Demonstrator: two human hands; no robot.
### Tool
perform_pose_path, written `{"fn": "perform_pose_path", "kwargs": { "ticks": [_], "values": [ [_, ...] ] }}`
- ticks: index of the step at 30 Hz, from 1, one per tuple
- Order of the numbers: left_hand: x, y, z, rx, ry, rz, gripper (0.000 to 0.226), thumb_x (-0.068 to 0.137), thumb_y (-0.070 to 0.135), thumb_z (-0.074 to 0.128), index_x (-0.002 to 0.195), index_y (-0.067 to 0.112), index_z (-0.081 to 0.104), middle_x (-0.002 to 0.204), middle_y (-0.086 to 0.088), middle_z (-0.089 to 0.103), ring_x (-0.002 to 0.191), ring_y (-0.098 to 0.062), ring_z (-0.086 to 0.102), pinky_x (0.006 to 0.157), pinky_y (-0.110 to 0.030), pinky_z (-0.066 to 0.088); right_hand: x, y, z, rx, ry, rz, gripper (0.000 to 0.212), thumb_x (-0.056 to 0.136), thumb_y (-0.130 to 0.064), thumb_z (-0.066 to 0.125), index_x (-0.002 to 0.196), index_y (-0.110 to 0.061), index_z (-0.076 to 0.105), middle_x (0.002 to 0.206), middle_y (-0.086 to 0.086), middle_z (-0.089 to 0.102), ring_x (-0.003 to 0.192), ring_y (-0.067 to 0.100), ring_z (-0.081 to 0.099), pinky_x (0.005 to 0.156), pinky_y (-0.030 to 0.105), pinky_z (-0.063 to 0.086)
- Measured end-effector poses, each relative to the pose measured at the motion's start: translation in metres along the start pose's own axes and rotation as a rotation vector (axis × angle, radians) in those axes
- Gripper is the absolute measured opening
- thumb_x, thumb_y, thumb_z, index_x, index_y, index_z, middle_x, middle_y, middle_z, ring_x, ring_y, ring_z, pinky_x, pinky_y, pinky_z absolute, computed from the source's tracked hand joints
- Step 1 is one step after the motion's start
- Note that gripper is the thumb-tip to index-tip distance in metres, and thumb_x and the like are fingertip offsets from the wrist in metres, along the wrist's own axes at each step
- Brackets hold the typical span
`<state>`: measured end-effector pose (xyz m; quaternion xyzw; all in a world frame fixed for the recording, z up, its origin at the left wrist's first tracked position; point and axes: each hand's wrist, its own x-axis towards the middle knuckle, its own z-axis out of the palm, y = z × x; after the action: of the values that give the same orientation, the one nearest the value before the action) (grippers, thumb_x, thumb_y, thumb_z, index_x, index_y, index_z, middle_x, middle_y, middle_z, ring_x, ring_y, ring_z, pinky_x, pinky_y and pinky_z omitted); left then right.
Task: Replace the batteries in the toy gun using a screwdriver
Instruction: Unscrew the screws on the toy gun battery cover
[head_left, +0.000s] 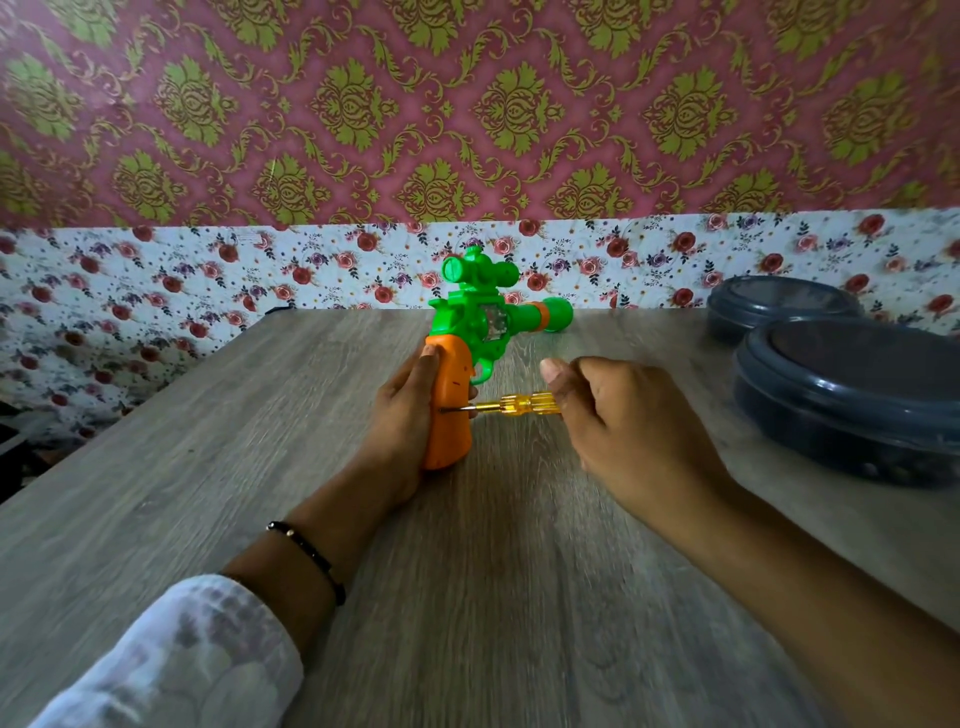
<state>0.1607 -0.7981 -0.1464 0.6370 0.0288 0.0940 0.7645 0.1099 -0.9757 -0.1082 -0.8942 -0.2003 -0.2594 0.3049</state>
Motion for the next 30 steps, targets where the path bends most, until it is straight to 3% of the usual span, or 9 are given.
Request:
{"fn": "perform_pose_path", "kwargs": {
  "ticks": [2, 6, 9, 14, 17, 20, 23, 26, 30],
  "values": [
    [-0.0007, 0.0004, 0.0007, -0.003, 0.0, -0.005, 0.043, 0.099, 0.041, 0.038, 0.135, 0.02, 0.047, 0.089, -0.01, 0.067, 0.062, -0.015, 0.064, 0.046, -0.022, 0.05, 0.0001, -0.002, 0.0012, 0.004, 0.033, -0.042, 0.04, 0.093, -0.043, 0.043, 0.059, -0.022, 0.039, 0.048, -0.004, 0.044, 0.043, 0.014, 0.044, 0.044, 0.031, 0.038],
    [0.0003, 0.0004, 0.0005, -0.023, 0.006, -0.011, 0.036, 0.099, 0.041, 0.038, 0.127, 0.023, 0.05, 0.089, -0.009, 0.067, 0.066, -0.019, 0.063, 0.049, -0.025, 0.051, 0.0016, -0.0054, -0.0004, 0.162, 0.028, -0.054, 0.016, 0.088, -0.03, 0.061, 0.076, -0.02, 0.057, 0.062, -0.008, 0.058, 0.054, 0.009, 0.055, 0.052, 0.033, 0.048],
    [0.0012, -0.0003, -0.0001, -0.023, 0.006, -0.02, 0.035, 0.098, 0.043, 0.038, 0.123, 0.023, 0.052, 0.086, -0.007, 0.067, 0.064, -0.017, 0.064, 0.053, -0.026, 0.049, 0.0021, -0.0079, -0.0033, 0.291, -0.011, -0.036, 0.006, 0.083, -0.025, 0.068, 0.084, -0.022, 0.064, 0.067, -0.015, 0.059, 0.06, -0.002, 0.054, 0.055, 0.022, 0.042],
    [0.0017, -0.0011, -0.0007, -0.007, -0.001, -0.022, 0.038, 0.099, 0.044, 0.037, 0.124, 0.021, 0.051, 0.085, -0.008, 0.067, 0.063, -0.017, 0.064, 0.054, -0.027, 0.049, 0.0025, -0.0067, -0.0017, 0.394, -0.105, 0.037, 0.004, 0.087, -0.023, 0.062, 0.09, -0.021, 0.06, 0.074, -0.017, 0.057, 0.065, -0.005, 0.051, 0.06, 0.022, 0.039],
    [0.0019, -0.0014, -0.0017, -0.016, 0.0, -0.02, 0.034, 0.099, 0.043, 0.037, 0.122, 0.023, 0.051, 0.087, -0.007, 0.067, 0.067, -0.019, 0.064, 0.059, -0.029, 0.049, 0.003, -0.0065, -0.002, 0.353, -0.119, 0.098, 0.028, 0.089, -0.043, 0.049, 0.085, -0.017, 0.059, 0.073, -0.004, 0.066, 0.052, 0.0, 0.052, 0.057, 0.027, 0.045],
    [0.0025, -0.0013, -0.0013, -0.017, 0.005, -0.023, 0.036, 0.098, 0.044, 0.038, 0.124, 0.022, 0.051, 0.089, -0.007, 0.068, 0.07, -0.02, 0.065, 0.06, -0.03, 0.05, 0.0023, -0.007, -0.0038, 0.224, -0.092, 0.058, 0.042, 0.091, -0.048, 0.038, 0.075, -0.013, 0.055, 0.062, 0.001, 0.067, 0.039, 0.006, 0.05, 0.05, 0.031, 0.044],
    [0.0028, -0.0014, -0.0014, -0.013, 0.008, -0.021, 0.035, 0.098, 0.044, 0.039, 0.123, 0.023, 0.051, 0.089, -0.007, 0.069, 0.068, -0.02, 0.065, 0.058, -0.029, 0.05, 0.0015, -0.0065, -0.003, 0.251, -0.042, -0.01, 0.025, 0.09, -0.035, 0.052, 0.077, -0.015, 0.059, 0.061, -0.005, 0.062, 0.052, 0.009, 0.056, 0.055, 0.037, 0.049],
    [0.0023, -0.0011, -0.0014, -0.01, 0.003, -0.013, 0.037, 0.098, 0.043, 0.038, 0.127, 0.023, 0.049, 0.09, -0.008, 0.067, 0.068, -0.02, 0.065, 0.058, -0.029, 0.05, 0.002, -0.006, -0.0015, 0.343, -0.055, -0.015, 0.003, 0.087, -0.021, 0.062, 0.084, -0.02, 0.062, 0.063, -0.015, 0.057, 0.053, 0.005, 0.053, 0.054, 0.033, 0.048],
    [0.0022, -0.0012, -0.0018, -0.01, -0.003, -0.01, 0.039, 0.099, 0.042, 0.038, 0.129, 0.02, 0.049, 0.087, -0.009, 0.067, 0.065, -0.018, 0.065, 0.054, -0.027, 0.05, 0.0013, -0.0082, -0.0001, 0.495, -0.078, 0.025, 0.002, 0.088, -0.022, 0.062, 0.088, -0.024, 0.062, 0.066, -0.015, 0.059, 0.05, 0.004, 0.049, 0.053, 0.028, 0.044]
  ]
}}
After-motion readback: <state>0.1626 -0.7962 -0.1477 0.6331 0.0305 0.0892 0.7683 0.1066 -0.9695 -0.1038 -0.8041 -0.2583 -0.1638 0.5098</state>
